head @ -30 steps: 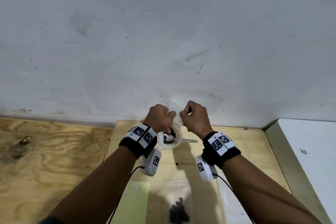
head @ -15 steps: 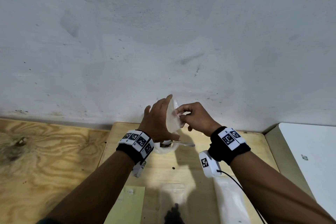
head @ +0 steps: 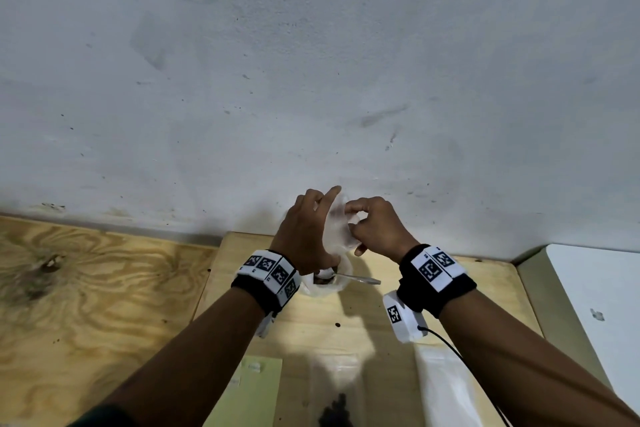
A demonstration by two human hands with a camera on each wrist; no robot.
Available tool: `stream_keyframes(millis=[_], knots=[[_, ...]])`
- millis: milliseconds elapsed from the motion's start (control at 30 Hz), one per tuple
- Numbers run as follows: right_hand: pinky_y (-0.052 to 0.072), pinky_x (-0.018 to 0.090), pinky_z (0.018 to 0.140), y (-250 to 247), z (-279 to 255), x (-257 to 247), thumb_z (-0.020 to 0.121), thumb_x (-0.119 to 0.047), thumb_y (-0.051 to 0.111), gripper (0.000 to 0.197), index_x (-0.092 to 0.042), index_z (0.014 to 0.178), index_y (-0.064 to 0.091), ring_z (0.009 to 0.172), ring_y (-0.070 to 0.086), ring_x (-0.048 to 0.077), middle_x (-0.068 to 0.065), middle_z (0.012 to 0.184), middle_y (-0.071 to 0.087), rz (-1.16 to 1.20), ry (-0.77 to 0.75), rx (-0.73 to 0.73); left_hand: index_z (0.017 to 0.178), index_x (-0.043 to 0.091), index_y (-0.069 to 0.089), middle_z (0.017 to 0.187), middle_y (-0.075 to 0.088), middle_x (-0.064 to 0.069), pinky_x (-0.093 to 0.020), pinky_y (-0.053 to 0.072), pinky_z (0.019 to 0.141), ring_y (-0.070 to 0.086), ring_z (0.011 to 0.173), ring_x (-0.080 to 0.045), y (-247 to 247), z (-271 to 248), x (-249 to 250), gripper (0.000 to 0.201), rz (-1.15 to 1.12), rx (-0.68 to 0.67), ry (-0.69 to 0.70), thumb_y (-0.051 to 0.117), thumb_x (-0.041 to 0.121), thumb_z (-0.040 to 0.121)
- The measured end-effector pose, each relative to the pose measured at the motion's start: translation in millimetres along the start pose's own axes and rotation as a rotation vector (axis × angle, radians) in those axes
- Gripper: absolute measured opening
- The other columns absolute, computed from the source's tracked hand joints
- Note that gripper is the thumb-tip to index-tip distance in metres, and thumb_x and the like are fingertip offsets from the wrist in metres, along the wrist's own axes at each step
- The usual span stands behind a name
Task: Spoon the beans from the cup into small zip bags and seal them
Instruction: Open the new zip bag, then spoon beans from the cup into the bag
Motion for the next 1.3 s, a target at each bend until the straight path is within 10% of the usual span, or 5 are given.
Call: stream_keyframes(millis=[533,700,1033,1133,1300], knots=[[0.058,0.047,0.046,11,-3,5,0.069,0.012,0.054,0.036,-0.006,0.092,0.075,0.054,0.068,0.033,0.015,0.095,0.07,-0.074,0.008,-0.063,0.144,0.012,0.035,0.133,0.048,-0.003,-0.038,0.049,0.091,0.051,0.113,-0.021,3,-6,7,0.107,-0.064,-0.04,0.036,0.081,0.046,0.053],[0.052,0.031,0.042,23,-11,12,0.073,-0.006,0.064,0.025,-0.024,0.085,0.075,0.052,0.068,0.022,0.006,0.088,0.073,-0.101,0.052,-0.123,0.137,0.015,0.046,0.13,0.055,0.003,-0.035,0.049,0.092,0.055,0.113,-0.015,3,-16,3,0.101,-0.216,-0.073,0.02,0.079,0.064,0.054],[0.045,0.023,0.051,11,-6,85,0.084,-0.018,0.076,0.008,-0.022,0.091,0.076,0.055,0.061,0.014,0.002,0.093,0.072,0.045,0.116,-0.005,0.108,0.034,0.063,0.102,0.065,0.016,-0.037,0.053,0.083,0.061,0.092,-0.007,44,-44,-54,0.074,-0.419,-0.248,-0.393,0.089,0.056,0.042],[0.045,0.027,0.076,-8,1,134,0.079,-0.026,0.079,0.023,-0.025,0.1,0.071,0.086,0.064,0.015,0.0,0.1,0.068,-0.121,0.211,0.156,0.115,0.019,0.064,0.111,0.063,0.004,-0.039,0.052,0.086,0.06,0.099,-0.018,51,-55,-62,0.076,-0.41,-0.306,-0.487,0.093,0.045,0.05],[0.046,0.033,0.092,14,9,203,0.075,-0.055,0.077,0.079,-0.022,0.14,0.047,0.122,0.055,0.028,0.011,0.14,0.051,-0.424,0.445,-0.104,0.112,0.007,0.065,0.116,0.062,-0.005,-0.04,0.052,0.089,0.059,0.097,-0.018,71,-61,-61,0.07,-0.46,-0.411,-0.536,0.094,0.033,0.055]])
Point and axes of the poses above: each hand's wrist, its own z-axis towards the middle knuckle, its own y-axis out of the palm, x = y × z, the point moved 8 cm from there along z, towards the middle knuckle
